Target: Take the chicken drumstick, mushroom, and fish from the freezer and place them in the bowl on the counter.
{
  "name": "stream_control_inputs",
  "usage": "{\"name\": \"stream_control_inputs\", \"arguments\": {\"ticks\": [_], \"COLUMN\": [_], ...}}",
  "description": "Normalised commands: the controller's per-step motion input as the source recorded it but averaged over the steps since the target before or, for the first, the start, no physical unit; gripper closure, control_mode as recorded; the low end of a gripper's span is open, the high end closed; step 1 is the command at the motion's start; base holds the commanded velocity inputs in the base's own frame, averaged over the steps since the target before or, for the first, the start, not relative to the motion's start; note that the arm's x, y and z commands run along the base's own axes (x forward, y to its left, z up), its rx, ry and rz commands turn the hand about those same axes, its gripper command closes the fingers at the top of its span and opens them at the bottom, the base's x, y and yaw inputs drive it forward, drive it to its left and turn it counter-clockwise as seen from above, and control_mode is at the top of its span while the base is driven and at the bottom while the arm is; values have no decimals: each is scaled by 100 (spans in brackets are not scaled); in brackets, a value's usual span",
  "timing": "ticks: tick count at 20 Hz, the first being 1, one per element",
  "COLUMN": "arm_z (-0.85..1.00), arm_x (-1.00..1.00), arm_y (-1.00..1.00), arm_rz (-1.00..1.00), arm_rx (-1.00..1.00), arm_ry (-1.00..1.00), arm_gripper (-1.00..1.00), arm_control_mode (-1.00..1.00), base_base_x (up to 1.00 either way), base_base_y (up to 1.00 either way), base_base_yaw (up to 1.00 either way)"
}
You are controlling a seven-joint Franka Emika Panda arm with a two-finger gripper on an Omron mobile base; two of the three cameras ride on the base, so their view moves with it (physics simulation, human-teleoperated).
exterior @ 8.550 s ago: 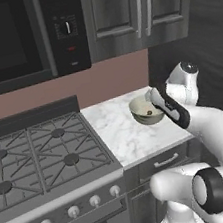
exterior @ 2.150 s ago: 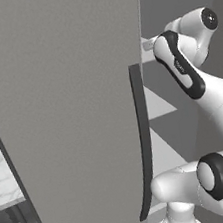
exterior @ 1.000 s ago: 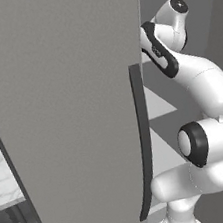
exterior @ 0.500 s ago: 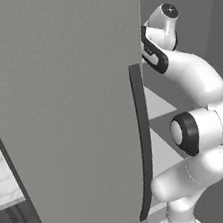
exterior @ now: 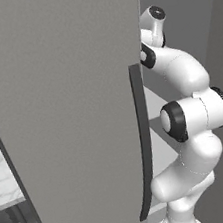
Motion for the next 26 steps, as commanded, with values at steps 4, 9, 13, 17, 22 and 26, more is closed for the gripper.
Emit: {"name": "stream_control_inputs", "arguments": {"ticks": [4,9,13,17,22,26], "arm_z": [-34,-3,2,23,42,52], "arm_x": [33,0,-52,-100,-100,-100], "arm_y": [6,-1,-16,-29,-32,-28], "arm_rz": [0,0,0,0,-1,-8], "arm_rx": [0,0,0,0,4,8], "arm_ry": [3,-3,-14,-32,-29,-7], "arm_gripper": [100,100,100,100,100,100], "arm_control_mode": [-100,-100,-100,-100,-100,-100], "base_base_x": [0,0,0,0,0,0], "base_base_y": [0,0,0,0,0,0], "base_base_yaw": [0,0,0,0,0,0]}}
